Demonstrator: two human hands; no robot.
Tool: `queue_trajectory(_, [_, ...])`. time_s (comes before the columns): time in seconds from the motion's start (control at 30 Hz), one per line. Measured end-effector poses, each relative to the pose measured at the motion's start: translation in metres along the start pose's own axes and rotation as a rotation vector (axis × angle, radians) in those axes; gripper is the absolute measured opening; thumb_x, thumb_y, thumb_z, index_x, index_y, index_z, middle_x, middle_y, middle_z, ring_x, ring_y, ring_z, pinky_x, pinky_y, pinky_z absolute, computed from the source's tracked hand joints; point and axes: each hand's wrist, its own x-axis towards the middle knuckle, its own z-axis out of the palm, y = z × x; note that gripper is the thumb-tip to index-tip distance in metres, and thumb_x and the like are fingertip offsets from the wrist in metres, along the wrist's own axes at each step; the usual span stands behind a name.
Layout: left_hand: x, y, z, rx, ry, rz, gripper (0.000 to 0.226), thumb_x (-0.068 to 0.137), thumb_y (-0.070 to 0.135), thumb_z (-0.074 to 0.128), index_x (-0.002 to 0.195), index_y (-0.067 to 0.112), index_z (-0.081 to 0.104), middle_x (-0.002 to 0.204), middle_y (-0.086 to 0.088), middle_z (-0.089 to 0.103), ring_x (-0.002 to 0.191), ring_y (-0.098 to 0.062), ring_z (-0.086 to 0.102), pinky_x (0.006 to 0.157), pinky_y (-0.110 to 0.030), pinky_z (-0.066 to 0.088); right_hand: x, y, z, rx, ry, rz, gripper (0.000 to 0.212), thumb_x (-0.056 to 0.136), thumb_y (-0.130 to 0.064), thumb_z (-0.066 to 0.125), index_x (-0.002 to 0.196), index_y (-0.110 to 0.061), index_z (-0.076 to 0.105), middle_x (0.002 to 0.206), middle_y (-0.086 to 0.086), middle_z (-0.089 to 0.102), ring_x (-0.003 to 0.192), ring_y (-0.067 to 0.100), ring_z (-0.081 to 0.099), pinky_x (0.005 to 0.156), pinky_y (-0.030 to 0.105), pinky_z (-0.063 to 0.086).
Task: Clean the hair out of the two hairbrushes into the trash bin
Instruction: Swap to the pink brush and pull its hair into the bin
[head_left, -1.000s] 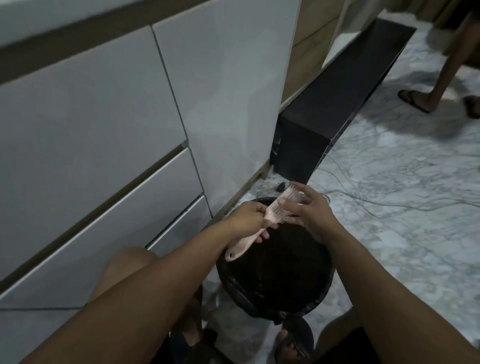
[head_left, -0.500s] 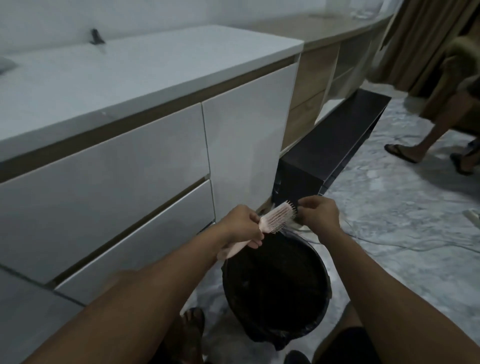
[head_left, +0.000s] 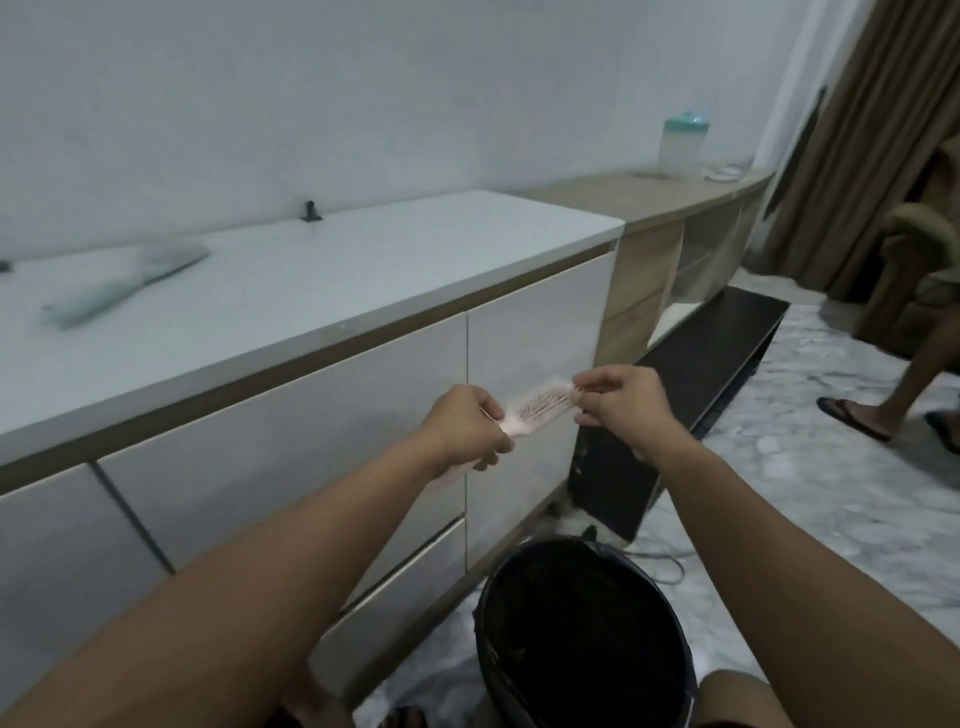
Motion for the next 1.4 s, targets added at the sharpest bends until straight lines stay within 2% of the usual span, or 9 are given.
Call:
queue_trajectory(0.17, [-0.014, 0.036, -0.051, 0.076, 0.151, 0.113, 0.024, 0.072, -0.006, 0.073, 0.088, 0.007, 0.062, 0.087, -0.020, 0.071, 0.064, -0.030, 0.072, 0.063, -0.043, 0.061, 0.003, -0.069, 0.021, -0.216, 0.038, -0.201, 0.018, 0.087, -0.013, 0.070, 0.105, -0.012, 0.073, 0.104, 0.001, 0.070, 0.086, 0.013, 0.067, 0.076, 0.031, 0.060])
queue_trajectory(0.27, [-0.025, 0.056, -0.085, 0.124, 0.256, 0.165, 0.018, 0.073, -0.004, 0.072, 0.081, 0.009, 0.062, 0.087, -0.017, 0.072, 0.068, -0.029, 0.075, 0.062, -0.039, 0.063, 0.002, -0.106, 0.040, -0.444, 0.102, -0.431, 0.020, 0.090, -0.022, 0.065, 0.106, -0.015, 0.074, 0.100, -0.001, 0.072, 0.077, 0.006, 0.062, 0.081, 0.025, 0.050])
queue_trajectory(0.4, [-0.035, 0.069, -0.133, 0.213, 0.412, 0.201, 0.012, 0.069, 0.003, 0.072, 0.078, 0.010, 0.067, 0.080, -0.007, 0.071, 0.068, -0.024, 0.072, 0.058, -0.029, 0.061, 0.002, -0.146, 0.069, -0.582, 0.103, -0.712, 0.023, 0.092, -0.017, 0.060, 0.110, -0.011, 0.072, 0.117, 0.005, 0.071, 0.106, 0.023, 0.065, 0.097, 0.032, 0.047])
queue_trajectory(0.5, [-0.039, 0.069, -0.165, 0.260, 0.495, 0.200, 0.012, 0.066, 0.009, 0.075, 0.075, 0.013, 0.069, 0.077, -0.001, 0.069, 0.079, -0.023, 0.069, 0.071, -0.034, 0.060, 0.002, -0.166, 0.093, -0.670, 0.043, -0.822, 0.031, 0.094, -0.013, 0.054, 0.124, -0.013, 0.065, 0.132, 0.002, 0.063, 0.122, 0.024, 0.056, 0.105, 0.034, 0.040])
queue_trajectory(0.7, [-0.050, 0.055, -0.216, 0.274, 0.642, 0.118, 0.014, 0.065, 0.010, 0.078, 0.078, 0.013, 0.074, 0.075, 0.002, 0.065, 0.078, -0.019, 0.064, 0.069, -0.030, 0.053, -0.001, -0.196, 0.146, -0.869, -0.184, -0.856, 0.054, 0.096, -0.006, 0.042, 0.148, -0.021, 0.036, 0.157, -0.004, 0.033, 0.141, 0.018, 0.033, 0.112, 0.035, 0.033])
queue_trajectory(0.87, [-0.047, 0.036, -0.241, 0.274, 0.693, 0.068, 0.016, 0.068, 0.006, 0.077, 0.085, 0.007, 0.077, 0.078, -0.003, 0.067, 0.074, -0.019, 0.061, 0.062, -0.026, 0.046, 0.002, -0.208, 0.185, -0.942, -0.309, -0.809, 0.062, 0.094, -0.003, 0.037, 0.151, -0.025, 0.026, 0.160, -0.007, 0.026, 0.137, 0.021, 0.039, 0.106, 0.032, 0.036])
queue_trajectory(0.97, [-0.039, 0.024, -0.251, 0.281, 0.726, 0.043, 0.016, 0.068, 0.005, 0.075, 0.083, 0.002, 0.076, 0.085, -0.011, 0.074, 0.076, -0.022, 0.064, 0.067, -0.034, 0.053, 0.008, -0.215, 0.207, -0.926, -0.366, -0.769, 0.058, 0.099, -0.009, 0.035, 0.153, -0.026, 0.022, 0.159, -0.005, 0.029, 0.133, 0.023, 0.043, 0.104, 0.032, 0.036])
queue_trajectory(1.17, [-0.013, 0.010, -0.266, 0.281, 0.759, -0.015, 0.018, 0.069, 0.006, 0.074, 0.087, 0.002, 0.075, 0.087, -0.011, 0.074, 0.083, -0.024, 0.069, 0.070, -0.034, 0.054, 0.029, -0.229, 0.244, -1.050, -0.458, -0.729, 0.055, 0.101, -0.011, 0.031, 0.154, -0.021, 0.018, 0.164, -0.001, 0.009, 0.142, 0.024, 0.032, 0.112, 0.037, 0.031])
queue_trajectory(1.4, [0.016, -0.003, -0.275, 0.255, 0.805, -0.072, 0.027, 0.070, 0.018, 0.074, 0.094, 0.007, 0.069, 0.093, -0.006, 0.070, 0.088, -0.025, 0.067, 0.064, -0.029, 0.046, 0.057, -0.231, 0.278, -1.108, -0.505, -0.663, 0.049, 0.098, -0.009, 0.030, 0.147, -0.012, 0.030, 0.153, 0.012, 0.033, 0.135, 0.032, 0.039, 0.108, 0.045, 0.034])
